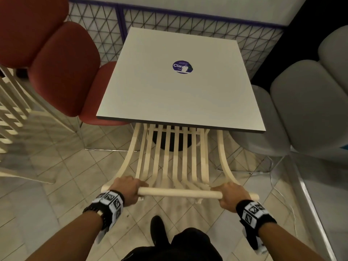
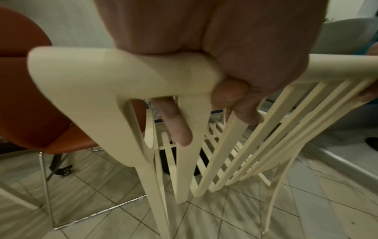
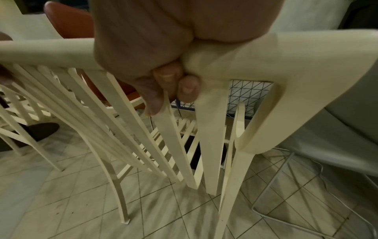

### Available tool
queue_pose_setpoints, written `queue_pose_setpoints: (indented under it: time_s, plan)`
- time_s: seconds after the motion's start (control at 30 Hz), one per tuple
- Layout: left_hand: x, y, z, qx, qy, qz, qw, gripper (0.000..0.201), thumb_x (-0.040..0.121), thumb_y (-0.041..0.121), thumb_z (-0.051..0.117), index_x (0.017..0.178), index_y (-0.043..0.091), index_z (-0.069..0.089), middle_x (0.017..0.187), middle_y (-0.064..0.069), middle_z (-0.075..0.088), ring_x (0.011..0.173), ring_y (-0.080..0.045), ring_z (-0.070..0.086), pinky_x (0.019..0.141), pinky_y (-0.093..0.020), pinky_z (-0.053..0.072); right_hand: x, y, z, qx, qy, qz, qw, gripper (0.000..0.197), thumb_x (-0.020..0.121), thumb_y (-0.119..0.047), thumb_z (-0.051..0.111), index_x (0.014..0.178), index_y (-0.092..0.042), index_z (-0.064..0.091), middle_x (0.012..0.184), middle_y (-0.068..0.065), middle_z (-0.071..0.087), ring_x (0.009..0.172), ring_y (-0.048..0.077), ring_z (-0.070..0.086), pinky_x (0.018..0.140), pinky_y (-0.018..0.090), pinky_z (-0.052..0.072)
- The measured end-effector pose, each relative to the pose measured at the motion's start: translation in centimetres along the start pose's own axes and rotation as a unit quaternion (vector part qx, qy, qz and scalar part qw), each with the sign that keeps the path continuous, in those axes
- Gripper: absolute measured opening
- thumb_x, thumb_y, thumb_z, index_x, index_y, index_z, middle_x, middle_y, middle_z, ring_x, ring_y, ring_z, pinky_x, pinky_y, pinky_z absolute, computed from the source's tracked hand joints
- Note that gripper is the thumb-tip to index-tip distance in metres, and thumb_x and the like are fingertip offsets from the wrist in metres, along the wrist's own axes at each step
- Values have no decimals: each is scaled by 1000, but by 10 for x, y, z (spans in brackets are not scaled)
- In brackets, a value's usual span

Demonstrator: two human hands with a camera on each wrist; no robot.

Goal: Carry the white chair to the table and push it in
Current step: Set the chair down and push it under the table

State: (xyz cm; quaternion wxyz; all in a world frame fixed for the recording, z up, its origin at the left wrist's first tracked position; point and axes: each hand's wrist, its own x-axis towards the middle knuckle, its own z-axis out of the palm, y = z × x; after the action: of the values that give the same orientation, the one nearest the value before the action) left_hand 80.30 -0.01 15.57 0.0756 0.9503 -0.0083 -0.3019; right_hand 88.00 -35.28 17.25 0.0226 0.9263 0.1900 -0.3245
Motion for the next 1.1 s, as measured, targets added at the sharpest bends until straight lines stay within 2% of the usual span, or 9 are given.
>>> queue_pose_setpoints:
  time_s: [0.1,0.17,0.33,0.47,0.53,0.67,0.8,0.97,1.1]
  plan:
    - [-8,0,11,4,-4,0,1000,45,88,38,54,130,50,43,112,2,63,104,-20,58,91,-39,48,-4,1,8,-14,-7,4,1000,50,78,-26,56,124,-44,56,103,-7,72,95,19,66,87,42,56]
    - [-7,1,10,2,-4,-3,1000,47,88,36,54,131,49,43,113,1,61,106,-20,57,92,-39,47,-2,2,8,-19,-11,0,1000,50,77,-27,55,124,-45,55,103,-6,71,96,21,64,88,44,56]
    - [0,2,5,7,-1,-7,1000,47,87,34,53,132,48,42,114,1,61,107,-20,56,89,-37,45,3,3,-2,-32,-12,-10,999,41,79,-23,54,115,-41,60,97,-4,71,93,22,64,83,38,54]
    - [5,7,1,1,7,-6,1000,45,87,38,54,129,48,44,114,1,60,108,-21,55,91,-39,44,8,7,-10,-22,-5,1,1000,33,78,-21,56,105,-40,64,81,-10,65,82,18,62,73,31,50]
    - [6,7,1,-4,7,-5,1000,45,86,39,55,129,48,44,114,1,60,108,-21,55,92,-40,44,7,7,-9,-19,2,6,1000,30,78,-22,56,101,-39,64,79,-12,64,80,17,61,70,29,47]
    - [5,-1,-1,-3,-1,4,1000,46,87,34,54,128,51,44,111,3,60,105,-20,55,89,-39,44,6,0,-2,-17,18,14,1000,33,77,-25,56,105,-41,64,87,-8,70,84,18,64,77,34,55]
    - [3,-9,-3,8,3,1,1000,48,86,29,53,128,52,44,110,4,61,104,-18,55,86,-37,45,7,-6,3,-25,22,5,999,39,77,-25,56,112,-40,63,95,-6,72,92,22,64,84,37,55]
    - [2,-5,-2,8,5,-14,1000,45,85,30,53,123,53,48,103,6,60,104,-19,55,85,-38,44,8,-4,2,-30,10,-4,999,37,75,-23,55,107,-40,63,86,-6,71,84,21,65,80,43,58]
    - [2,1,1,10,11,-14,1000,46,86,30,53,125,53,46,109,4,61,105,-19,55,87,-38,44,7,2,1,-44,8,-13,999,38,75,-22,54,107,-39,62,86,-5,70,83,22,65,78,41,57]
